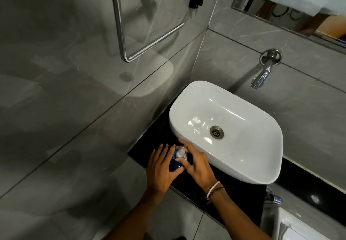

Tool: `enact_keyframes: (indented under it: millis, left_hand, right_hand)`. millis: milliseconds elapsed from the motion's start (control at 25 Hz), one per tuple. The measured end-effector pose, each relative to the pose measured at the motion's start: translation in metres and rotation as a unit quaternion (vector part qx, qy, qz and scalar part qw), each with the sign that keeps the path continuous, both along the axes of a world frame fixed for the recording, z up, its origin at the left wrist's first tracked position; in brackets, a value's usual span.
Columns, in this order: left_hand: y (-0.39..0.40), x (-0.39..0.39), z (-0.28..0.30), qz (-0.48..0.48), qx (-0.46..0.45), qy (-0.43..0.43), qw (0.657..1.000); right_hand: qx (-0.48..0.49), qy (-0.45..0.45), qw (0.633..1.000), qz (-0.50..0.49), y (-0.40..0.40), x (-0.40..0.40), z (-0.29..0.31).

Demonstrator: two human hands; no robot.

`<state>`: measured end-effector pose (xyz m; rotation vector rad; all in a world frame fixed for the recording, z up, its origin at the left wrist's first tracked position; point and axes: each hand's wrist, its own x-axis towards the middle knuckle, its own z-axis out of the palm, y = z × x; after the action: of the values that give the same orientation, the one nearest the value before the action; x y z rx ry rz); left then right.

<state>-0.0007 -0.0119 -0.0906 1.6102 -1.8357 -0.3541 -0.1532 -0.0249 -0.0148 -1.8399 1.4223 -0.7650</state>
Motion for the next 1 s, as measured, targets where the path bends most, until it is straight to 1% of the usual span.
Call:
enact_keyframes:
  millis: [200, 280, 440, 600, 680, 880, 1000]
  left_hand:
    - [-0.002, 0.003, 0.001, -0.002, 0.004, -0.011, 1.0]
    - [-0.003, 0.004, 0.0, -0.01, 0.009, -0.011, 1.0]
    - [0.0, 0.005, 0.002, -0.017, 0.021, -0.019, 0.999]
    - [0.0, 0.003, 0.008, -0.004, 0.035, -0.022, 0.999]
    - [0.001, 0.003, 0.008, -0.007, 0.043, -0.026, 0.999]
    - [0.003, 0.004, 0.009, -0.003, 0.047, -0.015, 0.999]
    - [0.004, 0.003, 0.01, -0.002, 0.047, -0.018, 0.999]
  right_hand:
    - [-0.01, -0.006, 1.0, 0.008, -0.002, 0.003, 0.005]
    - [-0.013, 0.017, 1.0, 0.02, -0.004, 0.003, 0.011]
    - [-0.008, 0.093, 0.991, 0.097, -0.004, -0.012, 0.021]
    - [-0.027, 0.096, 0.988, 0.117, -0.007, -0.023, 0.03]
    - [-0.039, 0.094, 0.99, 0.094, -0.007, -0.02, 0.031]
    - [-0.051, 0.096, 0.994, -0.003, 0.001, -0.001, 0.027]
    - [-0.062, 0.097, 0.993, -0.023, 0.002, 0.003, 0.024]
